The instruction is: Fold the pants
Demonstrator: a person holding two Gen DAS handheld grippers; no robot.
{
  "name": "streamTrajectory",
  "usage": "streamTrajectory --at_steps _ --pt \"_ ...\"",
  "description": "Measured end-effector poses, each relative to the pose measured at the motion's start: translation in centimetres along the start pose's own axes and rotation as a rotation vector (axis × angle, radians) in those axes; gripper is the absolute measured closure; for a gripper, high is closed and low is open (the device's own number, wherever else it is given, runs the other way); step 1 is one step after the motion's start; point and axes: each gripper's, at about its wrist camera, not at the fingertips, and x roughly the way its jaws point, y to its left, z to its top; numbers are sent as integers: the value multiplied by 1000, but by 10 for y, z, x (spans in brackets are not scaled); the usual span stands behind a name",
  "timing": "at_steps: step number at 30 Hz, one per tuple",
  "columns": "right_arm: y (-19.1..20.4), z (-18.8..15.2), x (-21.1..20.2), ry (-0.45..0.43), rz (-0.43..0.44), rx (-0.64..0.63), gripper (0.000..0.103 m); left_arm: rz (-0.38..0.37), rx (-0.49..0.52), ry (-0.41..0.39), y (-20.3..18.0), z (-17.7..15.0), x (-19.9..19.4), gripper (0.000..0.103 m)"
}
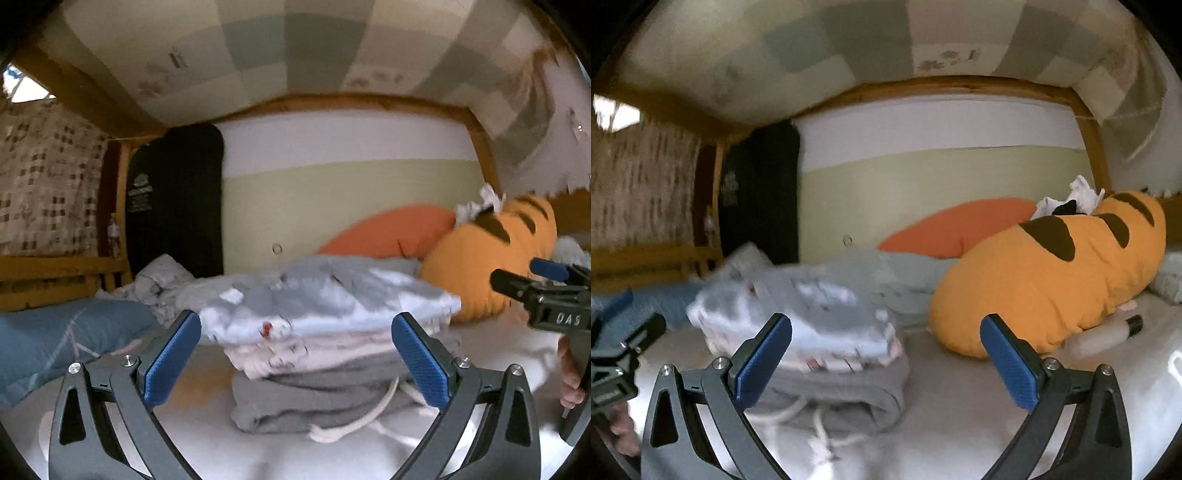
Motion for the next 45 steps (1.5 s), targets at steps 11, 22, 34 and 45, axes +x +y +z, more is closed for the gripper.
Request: streamTrajectory --at_steps 11,22,34,45 --pt "-5 -5 11 37 -9 8 1 10 -42 14 8 -4 2 0" --pt "1 -5 7 25 0 -17 1 21 -42 14 10 -3 3 0" --pt "9 -4 2 17 -3 -37 1 22 -47 10 10 -3 1 0" --pt "22 -4 -3 9 -13 -71 1 20 -52 -4 11 0 -4 0"
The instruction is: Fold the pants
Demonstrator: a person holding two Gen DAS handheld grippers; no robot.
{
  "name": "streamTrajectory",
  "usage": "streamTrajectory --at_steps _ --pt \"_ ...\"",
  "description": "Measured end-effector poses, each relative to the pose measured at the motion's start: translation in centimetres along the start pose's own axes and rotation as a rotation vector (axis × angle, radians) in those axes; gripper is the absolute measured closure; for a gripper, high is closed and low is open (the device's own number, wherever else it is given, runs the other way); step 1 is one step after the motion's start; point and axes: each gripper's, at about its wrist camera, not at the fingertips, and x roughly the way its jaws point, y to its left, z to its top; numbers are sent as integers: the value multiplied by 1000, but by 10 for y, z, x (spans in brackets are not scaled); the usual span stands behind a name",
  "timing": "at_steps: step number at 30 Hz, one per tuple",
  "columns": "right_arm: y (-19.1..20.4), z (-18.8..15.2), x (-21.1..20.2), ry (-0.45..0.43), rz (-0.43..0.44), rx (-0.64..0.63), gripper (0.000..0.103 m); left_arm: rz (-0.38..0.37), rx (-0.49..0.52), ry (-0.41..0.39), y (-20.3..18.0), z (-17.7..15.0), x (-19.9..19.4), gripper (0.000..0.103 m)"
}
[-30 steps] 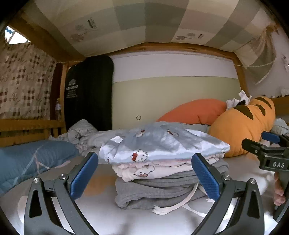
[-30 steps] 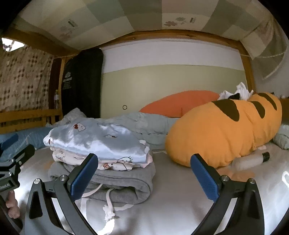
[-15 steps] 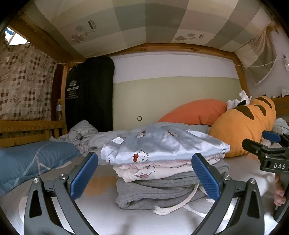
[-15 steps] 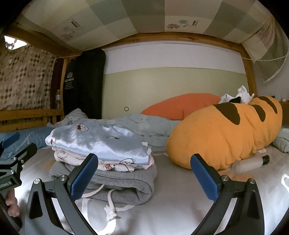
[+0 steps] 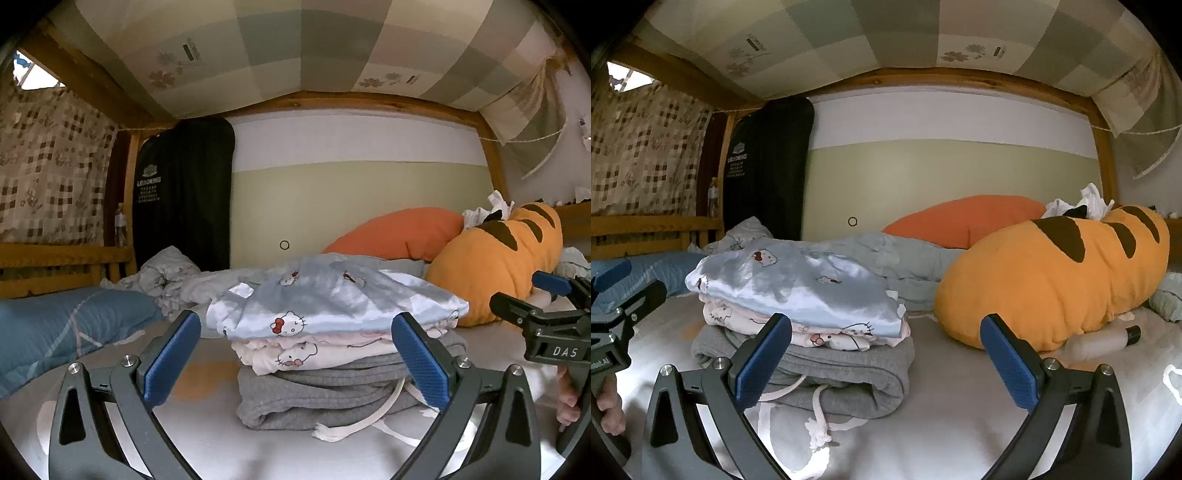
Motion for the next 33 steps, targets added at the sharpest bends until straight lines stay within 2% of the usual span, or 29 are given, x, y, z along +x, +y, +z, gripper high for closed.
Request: streamTrajectory --at_steps 33 --pt "0 -1 0 14 -3 15 1 0 27 -3 -6 0 0 0"
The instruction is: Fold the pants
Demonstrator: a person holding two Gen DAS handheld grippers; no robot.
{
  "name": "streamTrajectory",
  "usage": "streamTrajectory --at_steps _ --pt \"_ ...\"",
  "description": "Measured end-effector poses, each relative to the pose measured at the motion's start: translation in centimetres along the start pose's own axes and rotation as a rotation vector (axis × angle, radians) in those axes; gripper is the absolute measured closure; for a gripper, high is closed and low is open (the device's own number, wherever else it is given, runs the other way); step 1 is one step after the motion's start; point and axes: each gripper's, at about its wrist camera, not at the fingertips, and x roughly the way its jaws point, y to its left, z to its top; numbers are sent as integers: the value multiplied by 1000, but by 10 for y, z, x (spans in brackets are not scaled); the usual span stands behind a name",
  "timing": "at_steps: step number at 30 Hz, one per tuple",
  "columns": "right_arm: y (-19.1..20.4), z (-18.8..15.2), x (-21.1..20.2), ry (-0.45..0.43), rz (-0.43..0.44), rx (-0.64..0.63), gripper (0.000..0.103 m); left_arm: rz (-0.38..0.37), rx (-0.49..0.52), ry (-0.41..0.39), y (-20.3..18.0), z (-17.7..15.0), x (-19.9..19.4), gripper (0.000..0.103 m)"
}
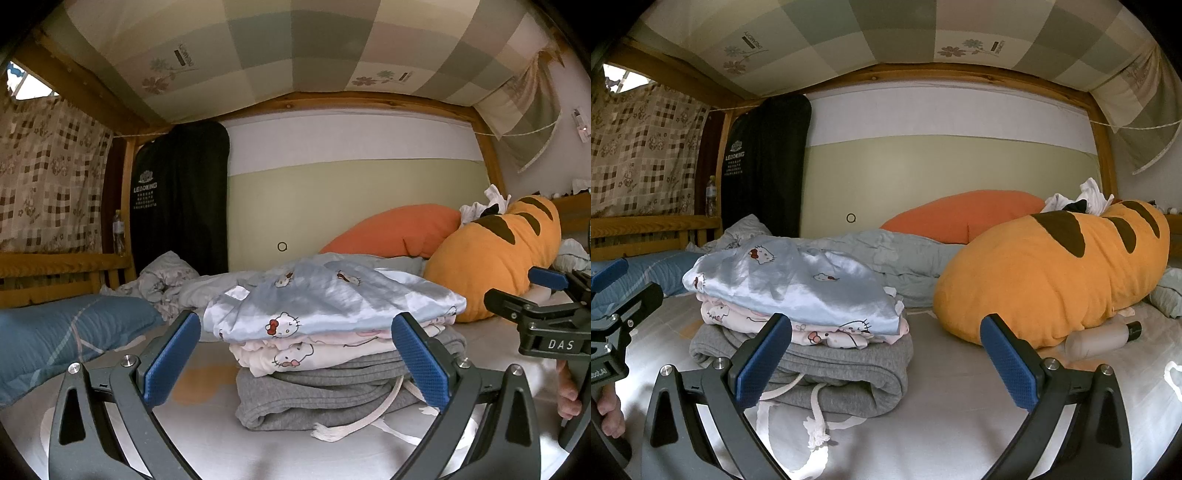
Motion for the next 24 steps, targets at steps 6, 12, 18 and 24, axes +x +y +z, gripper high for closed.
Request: streamTrajectory --at_steps 6,12,18,24 --pt "-2 -1 2 5 1 0 1 0 0 1 -1 0 -1 0" --pt "-3 -1 3 9 -1 4 1 -3 13 -6 -2 0 -2 0" --pt "-5 -1 4 10 0 4 1 -8 -29 44 5 -1 8 0" --pt "-4 0 4 10 0 5 1 -5 -52 53 10 -1 9 0"
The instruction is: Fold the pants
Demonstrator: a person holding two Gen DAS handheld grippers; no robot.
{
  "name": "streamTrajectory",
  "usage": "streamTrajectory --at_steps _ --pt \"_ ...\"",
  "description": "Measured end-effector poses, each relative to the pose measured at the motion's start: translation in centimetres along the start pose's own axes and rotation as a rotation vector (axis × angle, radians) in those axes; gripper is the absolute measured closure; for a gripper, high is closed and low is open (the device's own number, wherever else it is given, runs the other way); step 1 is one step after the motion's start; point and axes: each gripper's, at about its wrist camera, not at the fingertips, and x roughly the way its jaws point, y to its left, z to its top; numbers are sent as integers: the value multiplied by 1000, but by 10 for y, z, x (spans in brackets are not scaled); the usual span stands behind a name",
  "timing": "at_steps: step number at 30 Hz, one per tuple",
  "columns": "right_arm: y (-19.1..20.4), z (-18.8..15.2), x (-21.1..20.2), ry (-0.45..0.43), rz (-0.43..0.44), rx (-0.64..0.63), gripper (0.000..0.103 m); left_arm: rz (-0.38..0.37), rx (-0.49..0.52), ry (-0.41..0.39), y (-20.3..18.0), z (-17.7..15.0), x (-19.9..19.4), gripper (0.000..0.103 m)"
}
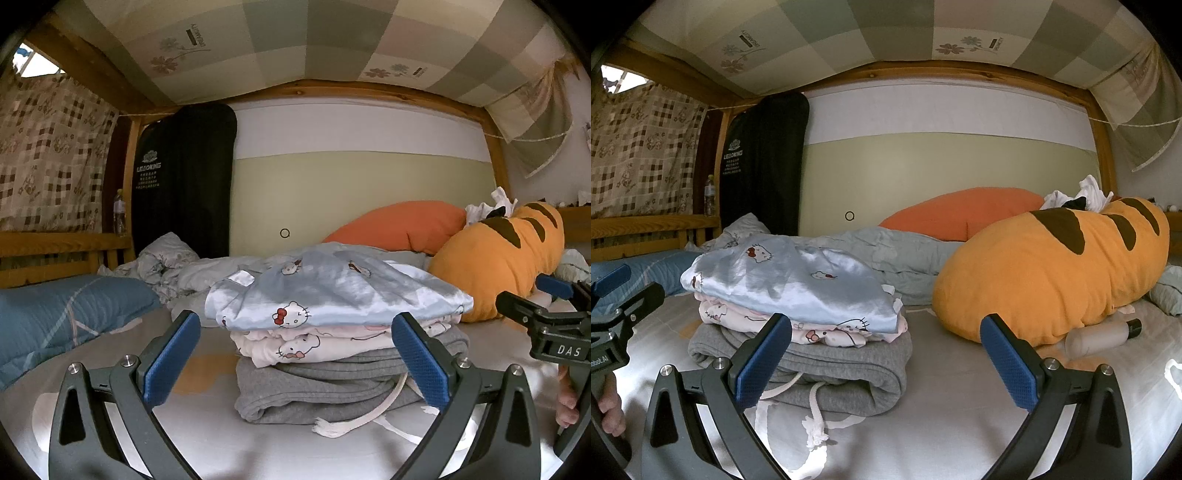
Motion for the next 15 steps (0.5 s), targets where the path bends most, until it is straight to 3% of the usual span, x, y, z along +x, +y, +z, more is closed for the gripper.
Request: streamTrajectory --at_steps 15 --pt "-2 -1 1 6 1 -2 1 -4 8 0 1 0 1 0"
